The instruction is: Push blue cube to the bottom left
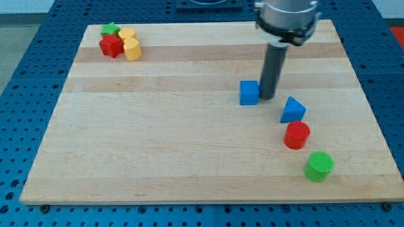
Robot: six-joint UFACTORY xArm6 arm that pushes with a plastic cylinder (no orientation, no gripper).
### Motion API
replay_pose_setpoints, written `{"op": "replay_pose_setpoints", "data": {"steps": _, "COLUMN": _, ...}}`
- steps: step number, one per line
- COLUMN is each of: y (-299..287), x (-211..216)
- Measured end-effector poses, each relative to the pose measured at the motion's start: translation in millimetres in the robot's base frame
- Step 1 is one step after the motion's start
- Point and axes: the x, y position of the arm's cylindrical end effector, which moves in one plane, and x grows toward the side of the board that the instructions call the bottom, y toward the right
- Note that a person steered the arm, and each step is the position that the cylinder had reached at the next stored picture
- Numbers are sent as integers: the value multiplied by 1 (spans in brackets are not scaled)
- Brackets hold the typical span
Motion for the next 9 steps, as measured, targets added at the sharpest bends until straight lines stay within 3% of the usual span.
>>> {"op": "replay_pose_setpoints", "data": {"steps": 2, "y": -70, "x": -16}}
{"op": "replay_pose_setpoints", "data": {"steps": 4, "y": -184, "x": -16}}
{"op": "replay_pose_setpoints", "data": {"steps": 7, "y": -204, "x": -19}}
{"op": "replay_pose_setpoints", "data": {"steps": 9, "y": -176, "x": -17}}
